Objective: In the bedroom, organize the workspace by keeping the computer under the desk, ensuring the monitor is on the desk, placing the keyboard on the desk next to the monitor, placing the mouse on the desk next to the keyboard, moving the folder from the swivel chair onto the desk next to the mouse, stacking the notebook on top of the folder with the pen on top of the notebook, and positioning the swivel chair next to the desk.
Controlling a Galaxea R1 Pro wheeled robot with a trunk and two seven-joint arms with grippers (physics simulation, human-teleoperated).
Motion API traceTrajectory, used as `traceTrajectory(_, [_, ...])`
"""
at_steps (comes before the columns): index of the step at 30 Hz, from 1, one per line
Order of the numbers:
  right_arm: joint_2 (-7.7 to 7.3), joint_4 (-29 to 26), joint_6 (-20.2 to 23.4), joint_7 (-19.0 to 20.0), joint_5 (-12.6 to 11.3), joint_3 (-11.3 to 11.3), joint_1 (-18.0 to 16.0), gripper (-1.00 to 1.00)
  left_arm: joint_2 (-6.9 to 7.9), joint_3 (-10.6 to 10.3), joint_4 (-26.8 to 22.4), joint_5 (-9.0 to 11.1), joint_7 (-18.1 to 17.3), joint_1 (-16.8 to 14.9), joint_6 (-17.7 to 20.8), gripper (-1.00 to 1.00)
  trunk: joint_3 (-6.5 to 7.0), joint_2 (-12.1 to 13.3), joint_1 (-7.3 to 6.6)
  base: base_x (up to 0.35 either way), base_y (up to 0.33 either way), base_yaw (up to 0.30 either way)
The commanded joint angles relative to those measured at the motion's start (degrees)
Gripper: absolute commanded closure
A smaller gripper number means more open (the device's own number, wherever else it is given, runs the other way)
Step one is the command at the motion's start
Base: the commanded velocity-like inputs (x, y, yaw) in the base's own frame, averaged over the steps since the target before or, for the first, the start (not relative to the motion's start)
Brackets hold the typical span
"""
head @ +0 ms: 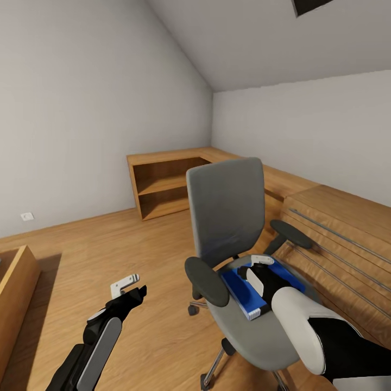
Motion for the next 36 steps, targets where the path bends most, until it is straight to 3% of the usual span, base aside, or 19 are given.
traceTrajectory(1, [0.04,-0.09,0.13,-0.29,-0.59,-0.45,0.0,-1.0,0.07,-0.15,-0.08,0.58,0.59,-0.04,0.04,-1.0,-0.06,-0.02,-0.01,0.0,0.0,0.0])
traceTrajectory(35, [0.04,-0.08,0.12,-0.32,-0.62,-0.36,0.0,-1.0,0.15,0.03,-0.08,0.75,0.6,-0.04,0.04,-1.0,-0.06,-0.02,-0.01,0.0,0.0,0.0])
traceTrajectory(36, [0.04,-0.08,0.13,-0.31,-0.62,-0.36,0.0,1.0,0.15,0.03,-0.08,0.75,0.6,-0.04,0.04,-1.0,-0.06,-0.02,-0.01,0.0,0.0,0.0])
